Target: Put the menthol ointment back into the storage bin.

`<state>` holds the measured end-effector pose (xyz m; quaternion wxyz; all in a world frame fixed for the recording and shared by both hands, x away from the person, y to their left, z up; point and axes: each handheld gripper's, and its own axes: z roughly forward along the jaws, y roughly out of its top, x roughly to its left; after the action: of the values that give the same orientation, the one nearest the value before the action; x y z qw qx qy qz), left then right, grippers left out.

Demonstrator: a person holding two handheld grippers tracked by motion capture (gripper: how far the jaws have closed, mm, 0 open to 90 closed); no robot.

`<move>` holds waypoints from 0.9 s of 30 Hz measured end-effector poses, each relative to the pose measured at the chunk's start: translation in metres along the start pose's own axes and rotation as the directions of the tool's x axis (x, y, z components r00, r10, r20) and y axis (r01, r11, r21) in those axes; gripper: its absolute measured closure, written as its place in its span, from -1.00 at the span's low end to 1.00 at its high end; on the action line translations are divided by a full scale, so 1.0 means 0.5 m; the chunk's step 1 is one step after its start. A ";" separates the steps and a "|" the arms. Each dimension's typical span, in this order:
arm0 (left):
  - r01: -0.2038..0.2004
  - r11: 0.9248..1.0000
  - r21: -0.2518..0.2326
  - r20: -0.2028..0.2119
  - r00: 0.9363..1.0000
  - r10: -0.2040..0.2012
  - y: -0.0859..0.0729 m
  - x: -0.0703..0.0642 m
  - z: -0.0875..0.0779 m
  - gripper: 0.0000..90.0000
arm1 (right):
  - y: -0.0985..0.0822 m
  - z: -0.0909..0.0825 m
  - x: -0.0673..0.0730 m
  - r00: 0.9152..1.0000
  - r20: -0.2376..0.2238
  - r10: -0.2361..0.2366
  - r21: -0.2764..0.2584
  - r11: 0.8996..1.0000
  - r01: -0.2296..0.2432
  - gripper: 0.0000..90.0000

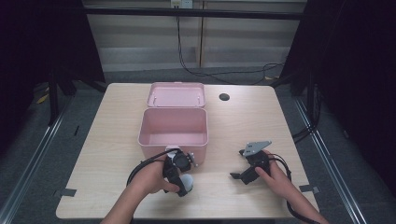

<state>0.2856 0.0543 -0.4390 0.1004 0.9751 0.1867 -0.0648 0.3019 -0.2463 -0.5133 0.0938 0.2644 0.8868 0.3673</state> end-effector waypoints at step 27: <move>-0.009 1.000 -0.027 -0.029 1.000 0.008 0.048 -0.014 0.000 0.10 | 0.000 0.000 0.000 1.000 0.000 -0.002 -0.002 1.000 0.002 -1.00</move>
<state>0.2884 0.0299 -0.4335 0.1110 0.9753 0.1849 -0.0475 0.3021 -0.2463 -0.5134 0.0945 0.2633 0.8867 0.3680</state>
